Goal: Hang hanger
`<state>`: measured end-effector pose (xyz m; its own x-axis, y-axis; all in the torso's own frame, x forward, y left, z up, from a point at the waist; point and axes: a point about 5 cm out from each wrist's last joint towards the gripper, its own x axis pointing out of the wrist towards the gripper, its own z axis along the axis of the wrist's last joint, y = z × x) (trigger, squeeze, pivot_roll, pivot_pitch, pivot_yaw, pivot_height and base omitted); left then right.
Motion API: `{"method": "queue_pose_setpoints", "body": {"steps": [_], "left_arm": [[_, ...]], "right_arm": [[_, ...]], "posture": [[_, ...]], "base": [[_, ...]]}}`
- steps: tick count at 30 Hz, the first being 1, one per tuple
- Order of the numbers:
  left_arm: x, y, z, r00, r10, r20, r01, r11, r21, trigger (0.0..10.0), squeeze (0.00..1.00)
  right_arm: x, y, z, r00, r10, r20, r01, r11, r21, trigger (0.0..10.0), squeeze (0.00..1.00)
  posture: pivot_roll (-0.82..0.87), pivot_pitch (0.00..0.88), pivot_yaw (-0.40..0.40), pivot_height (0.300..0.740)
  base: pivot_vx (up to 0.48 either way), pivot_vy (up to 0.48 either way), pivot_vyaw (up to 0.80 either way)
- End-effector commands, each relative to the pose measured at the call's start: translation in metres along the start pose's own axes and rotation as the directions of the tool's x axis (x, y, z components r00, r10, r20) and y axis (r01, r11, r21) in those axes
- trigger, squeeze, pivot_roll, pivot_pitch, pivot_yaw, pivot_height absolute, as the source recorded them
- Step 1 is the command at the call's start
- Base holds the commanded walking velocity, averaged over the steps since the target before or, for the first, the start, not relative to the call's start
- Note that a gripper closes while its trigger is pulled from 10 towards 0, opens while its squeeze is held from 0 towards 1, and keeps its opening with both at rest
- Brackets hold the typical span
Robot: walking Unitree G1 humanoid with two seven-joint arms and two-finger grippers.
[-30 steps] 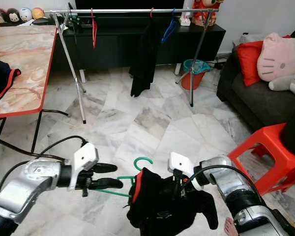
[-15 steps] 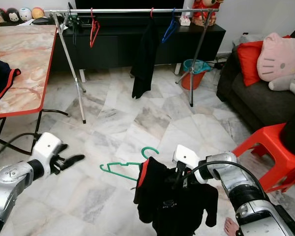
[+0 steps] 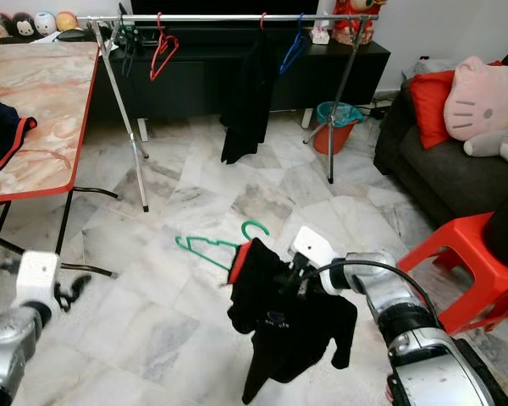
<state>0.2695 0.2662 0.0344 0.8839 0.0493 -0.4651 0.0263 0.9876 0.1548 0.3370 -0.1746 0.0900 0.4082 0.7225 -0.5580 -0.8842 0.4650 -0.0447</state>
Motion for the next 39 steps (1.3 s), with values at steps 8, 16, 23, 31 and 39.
{"method": "queue_pose_setpoints", "body": {"steps": [8,16,23,31,39], "left_arm": [[0.007,-0.035,-0.016,0.989,-0.150,0.005,0.149,0.987,0.066,10.0,0.00],[0.009,-0.051,-0.011,0.974,-0.196,0.116,0.189,0.980,0.065,10.0,1.00],[0.005,-0.066,-0.024,0.951,-0.303,0.060,0.283,0.933,0.221,10.0,1.00],[0.003,-0.065,-0.032,0.951,-0.305,0.043,0.273,0.898,0.344,10.0,0.00],[0.005,-0.069,-0.031,0.949,-0.312,0.053,0.264,0.871,0.414,10.0,0.00]], "right_arm": [[0.031,0.012,0.043,0.987,0.072,0.141,-0.067,0.997,-0.040,0.0,0.00],[0.055,0.031,0.062,0.960,0.181,0.213,-0.177,0.984,-0.037,0.0,0.00],[0.059,0.036,0.067,0.949,0.249,0.192,-0.238,0.968,-0.077,0.0,0.00],[0.064,0.037,0.075,0.946,0.258,0.197,-0.244,0.966,-0.091,0.0,0.00],[0.071,0.042,0.090,0.931,0.275,0.240,-0.257,0.961,-0.103,0.0,0.00]], "posture": [[0.06,0.028,-0.119,0.740],[0.08,0.006,-0.129,0.740],[0.09,0.000,-0.135,0.740],[0.11,0.000,-0.144,0.740],[0.12,0.000,-0.154,0.740]], "base": [[0.000,0.000,0.00],[0.000,0.000,0.00],[0.000,0.000,0.00],[0.000,0.000,0.00],[0.000,0.000,0.00]]}}
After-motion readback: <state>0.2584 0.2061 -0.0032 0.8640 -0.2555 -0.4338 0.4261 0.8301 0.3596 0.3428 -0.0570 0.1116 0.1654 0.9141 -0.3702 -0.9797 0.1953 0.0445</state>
